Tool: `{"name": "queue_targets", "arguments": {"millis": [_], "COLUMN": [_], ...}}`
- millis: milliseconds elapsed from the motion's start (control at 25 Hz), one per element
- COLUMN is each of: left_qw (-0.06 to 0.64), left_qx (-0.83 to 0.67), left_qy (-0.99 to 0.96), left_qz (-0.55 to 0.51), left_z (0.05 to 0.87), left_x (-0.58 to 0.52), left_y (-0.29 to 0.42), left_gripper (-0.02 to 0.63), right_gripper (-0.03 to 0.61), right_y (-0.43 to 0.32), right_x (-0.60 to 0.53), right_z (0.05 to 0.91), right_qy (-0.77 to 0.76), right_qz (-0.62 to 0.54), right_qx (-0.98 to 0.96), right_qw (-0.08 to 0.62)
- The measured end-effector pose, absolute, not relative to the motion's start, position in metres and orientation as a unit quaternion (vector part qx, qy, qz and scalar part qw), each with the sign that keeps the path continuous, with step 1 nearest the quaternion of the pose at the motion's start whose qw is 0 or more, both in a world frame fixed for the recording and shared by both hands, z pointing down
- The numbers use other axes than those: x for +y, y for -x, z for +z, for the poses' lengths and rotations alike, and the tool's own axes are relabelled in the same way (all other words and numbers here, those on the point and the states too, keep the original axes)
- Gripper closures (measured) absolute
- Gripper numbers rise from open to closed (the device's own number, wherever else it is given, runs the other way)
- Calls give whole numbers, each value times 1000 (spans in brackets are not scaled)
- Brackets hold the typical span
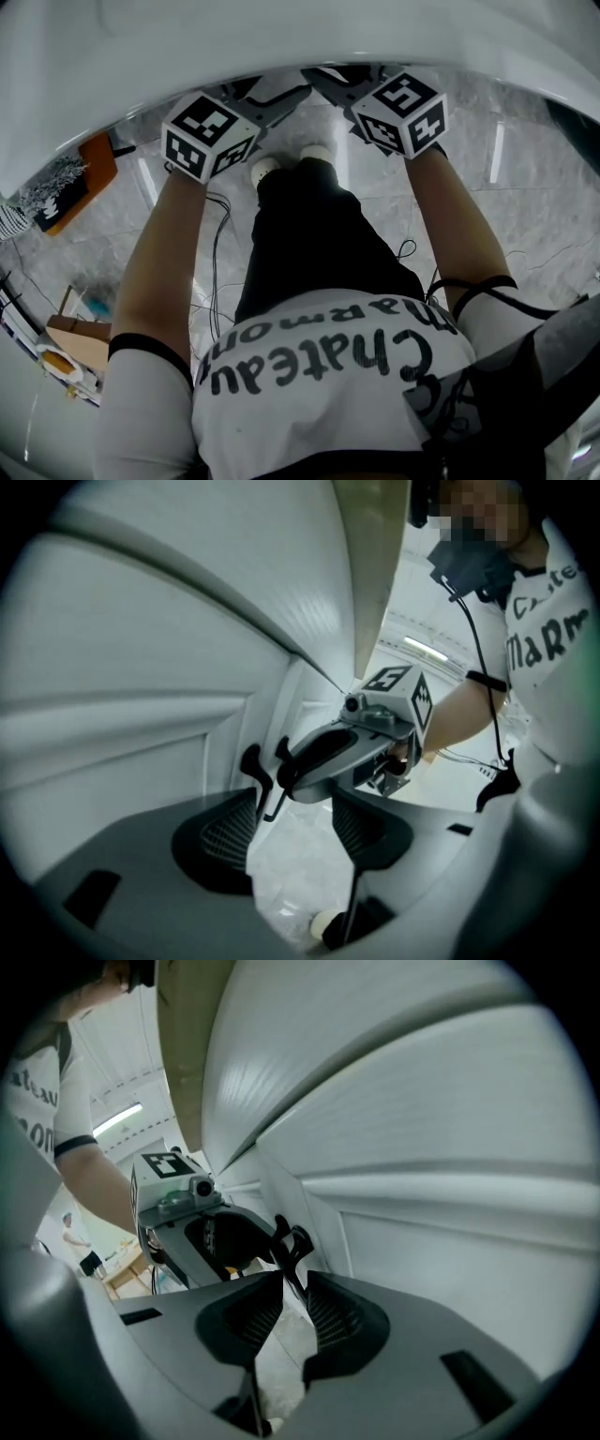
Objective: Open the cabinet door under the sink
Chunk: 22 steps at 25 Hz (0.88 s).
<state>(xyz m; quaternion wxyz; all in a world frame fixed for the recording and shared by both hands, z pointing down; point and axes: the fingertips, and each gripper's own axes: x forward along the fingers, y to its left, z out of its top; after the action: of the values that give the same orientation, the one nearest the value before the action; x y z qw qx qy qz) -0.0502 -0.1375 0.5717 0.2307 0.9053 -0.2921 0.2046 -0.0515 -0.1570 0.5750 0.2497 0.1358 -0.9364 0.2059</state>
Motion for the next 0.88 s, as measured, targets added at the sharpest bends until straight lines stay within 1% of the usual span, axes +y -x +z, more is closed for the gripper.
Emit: {"name": "queue_targets", "arguments": {"millis": [80,200,240,280,360,440,480,520,600,720,880], "left_qw": [209,179,169,161,150,142,141,143,149,168,179], "left_qx": [-272,-267,-270,-272,-267,-247,-235,-223,-204,-196,-197], "left_qy": [-914,-918,-918,-918,-920,-926,-930,-934,-938,-937,-935], "left_qz": [218,233,238,242,244,245,244,241,238,235,237], "left_z": [572,573,573,572,571,571,571,571,571,571,569], "left_x": [-135,-135,-135,-134,-133,-130,-127,-124,-117,-112,-111], "left_y": [45,42,42,42,42,41,40,38,38,38,34], "left_gripper": [367,360,364,370,373,370,337,318,295,277,275], "right_gripper": [492,497,511,511,525,515,508,508,497,497,499], "right_y": [50,52,54,55,58,58,58,58,58,59,54], "right_x": [-157,-156,-155,-155,-153,-151,-150,-150,-148,-146,-143], "right_z": [575,570,568,567,567,567,568,568,570,570,570], "right_qy": [-142,-158,-165,-170,-168,-155,-149,-144,-139,-136,-133], "right_qz": [181,120,97,84,83,90,92,93,95,99,100], "right_qx": [-940,-948,-950,-951,-954,-957,-958,-958,-958,-956,-952], "right_qw": [250,250,248,245,235,229,228,229,233,241,256]}}
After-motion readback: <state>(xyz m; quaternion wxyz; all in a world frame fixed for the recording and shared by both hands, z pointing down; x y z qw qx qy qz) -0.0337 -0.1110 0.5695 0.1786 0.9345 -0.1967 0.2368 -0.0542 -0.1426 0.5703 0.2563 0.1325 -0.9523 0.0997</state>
